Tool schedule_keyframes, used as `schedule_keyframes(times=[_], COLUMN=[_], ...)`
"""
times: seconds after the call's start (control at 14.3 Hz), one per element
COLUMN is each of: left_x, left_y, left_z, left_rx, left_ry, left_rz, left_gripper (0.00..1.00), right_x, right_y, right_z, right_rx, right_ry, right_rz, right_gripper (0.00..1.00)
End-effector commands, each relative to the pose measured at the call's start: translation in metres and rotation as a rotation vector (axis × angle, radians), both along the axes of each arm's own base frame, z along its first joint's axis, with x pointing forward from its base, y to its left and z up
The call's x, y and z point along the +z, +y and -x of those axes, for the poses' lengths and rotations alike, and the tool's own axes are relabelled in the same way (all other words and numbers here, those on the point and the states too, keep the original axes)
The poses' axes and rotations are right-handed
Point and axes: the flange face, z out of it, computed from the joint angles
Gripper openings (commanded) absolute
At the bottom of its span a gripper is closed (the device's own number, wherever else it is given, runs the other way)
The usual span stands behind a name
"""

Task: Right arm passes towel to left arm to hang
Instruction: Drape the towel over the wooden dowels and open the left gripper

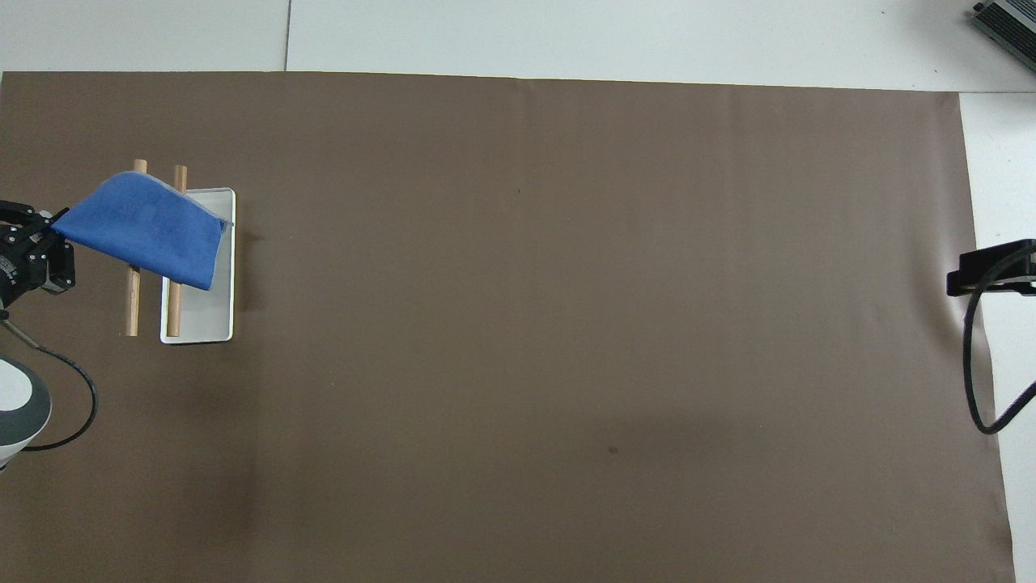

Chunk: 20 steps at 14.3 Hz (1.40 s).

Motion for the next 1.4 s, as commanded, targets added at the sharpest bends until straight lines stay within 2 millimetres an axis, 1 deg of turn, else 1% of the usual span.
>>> schedule_keyframes(times=[0.0,0.07,0.14,0.21,0.35,0.42,0.49,0.56,0.63,0.84,0.91,1.05,1.19,1.33], left_x=[-0.003,-0.003,-0.003,-0.003,-0.002,-0.001,0.0,0.002,0.008,0.024,0.033,0.045,0.059,0.078], left_y=[0.001,0.006,0.01,0.01,0.012,0.015,0.018,0.021,0.029,0.038,0.037,0.03,0.013,-0.003], left_z=[0.013,0.016,0.017,0.016,0.015,0.015,0.016,0.017,0.017,0.017,0.012,0.003,-0.009,-0.024], left_rx=[0.031,0.037,0.041,0.04,0.042,0.045,0.051,0.054,0.068,0.059,0.043,0.0,-0.097,-0.18], left_ry=[-0.003,0.001,0.005,0.007,0.008,0.006,0.005,0.002,-0.006,-0.009,-0.008,0.005,0.031,0.033], left_rz=[0.012,0.014,0.014,0.017,0.02,0.019,0.018,0.016,0.018,0.024,0.034,0.045,-0.026,-0.105], left_gripper=[0.05,0.24,0.55,0.76,0.86,0.93,0.95,0.94,0.95,0.96,0.95,0.96,0.96,0.96], right_x=[-0.01,-0.019,-0.022,-0.021,-0.019,-0.019,-0.018,-0.018,-0.018,-0.018,-0.017,-0.017,-0.017,-0.018], right_y=[-0.004,0.004,0.006,-0.001,-0.003,-0.002,-0.004,-0.003,0.001,0.004,0.005,0.004,0.003,0.002], right_z=[0.0,0.006,0.01,0.01,0.011,0.011,0.012,0.012,0.012,0.011,0.011,0.011,0.012,0.011], right_rx=[0.01,0.019,0.025,0.016,0.013,0.018,0.013,0.015,0.024,0.032,0.033,0.03,0.026,0.024], right_ry=[0.021,0.042,0.051,0.048,0.046,0.045,0.043,0.043,0.043,0.04,0.039,0.039,0.04,0.042], right_rz=[0.0,-0.002,-0.004,-0.006,-0.007,-0.007,-0.008,-0.008,-0.008,-0.006,-0.006,-0.007,-0.007,-0.008], right_gripper=[1.0,1.0,1.0,1.0,1.0,1.0,1.0,1.0,1.0,1.0,1.0,1.0,1.0,1.0])
